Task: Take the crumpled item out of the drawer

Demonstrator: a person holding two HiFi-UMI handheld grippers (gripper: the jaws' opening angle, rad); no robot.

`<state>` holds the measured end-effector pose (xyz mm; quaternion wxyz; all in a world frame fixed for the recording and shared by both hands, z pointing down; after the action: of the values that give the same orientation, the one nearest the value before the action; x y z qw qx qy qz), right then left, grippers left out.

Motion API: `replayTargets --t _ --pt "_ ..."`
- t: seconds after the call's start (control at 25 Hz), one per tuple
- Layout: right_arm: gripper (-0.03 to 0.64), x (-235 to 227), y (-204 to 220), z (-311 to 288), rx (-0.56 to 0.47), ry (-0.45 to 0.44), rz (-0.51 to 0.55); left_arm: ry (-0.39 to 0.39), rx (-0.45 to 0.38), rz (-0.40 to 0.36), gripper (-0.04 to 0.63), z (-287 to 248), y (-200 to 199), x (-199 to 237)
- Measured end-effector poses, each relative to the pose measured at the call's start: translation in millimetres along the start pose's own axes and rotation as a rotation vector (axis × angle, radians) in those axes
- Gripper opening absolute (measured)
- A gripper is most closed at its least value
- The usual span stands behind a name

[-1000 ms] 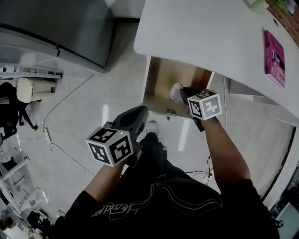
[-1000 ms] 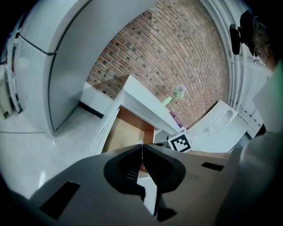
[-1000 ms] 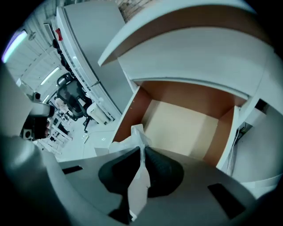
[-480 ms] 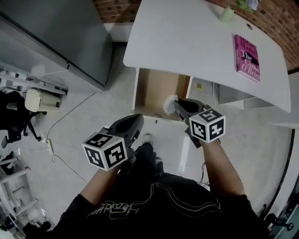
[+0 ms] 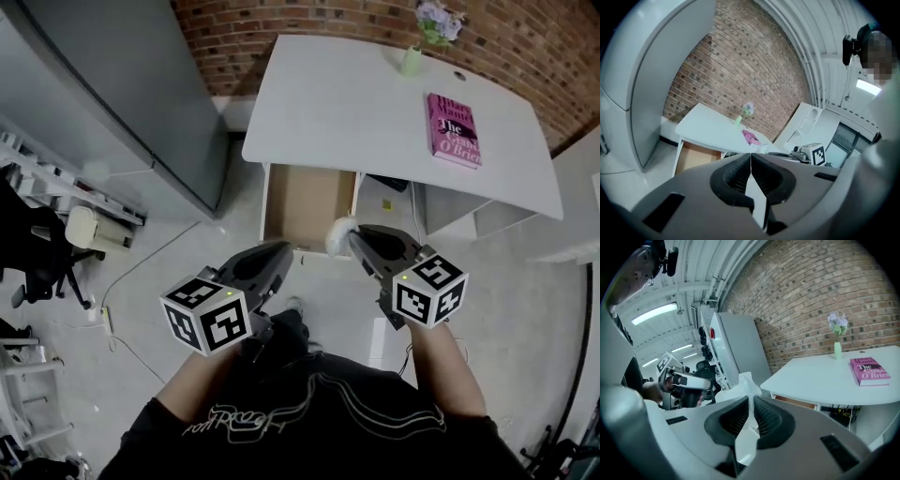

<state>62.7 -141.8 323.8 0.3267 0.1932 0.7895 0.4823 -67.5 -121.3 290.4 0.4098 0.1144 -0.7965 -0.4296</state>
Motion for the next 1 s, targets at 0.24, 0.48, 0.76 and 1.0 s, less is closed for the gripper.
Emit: replayTargets --t 0.24,0.48,0.76,1.0 --pt "0.061 46 -38 68 -0.097 -0.011 0.09 0.058 -0.065 -0.089 0.023 37 -19 -65" --pt "0.061 87 -59 109 -0.182 -0.064 0.141 0.106 -0.105 -0.152 0.023 62 -28 -109" --pt "0.061 120 -80 149 -0.228 -0.076 0.174 0.165 -0.15 -0.205 0.023 79 -42 -155" --pt "0.061 145 -87 171 -0.259 -0.068 0.213 0.19 -0.162 -0.248 0.023 96 -44 -178"
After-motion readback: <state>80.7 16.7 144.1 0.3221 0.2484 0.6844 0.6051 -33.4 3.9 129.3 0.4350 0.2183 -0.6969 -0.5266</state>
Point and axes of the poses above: the fingertips, and each gripper's own axes: z backward along the fingers, x to its left, y out of its underside, the point moved 2 cm from there along z, backward along the fingers, and after that the axes turned 3 degrees about -x, right-handed, at the moved point
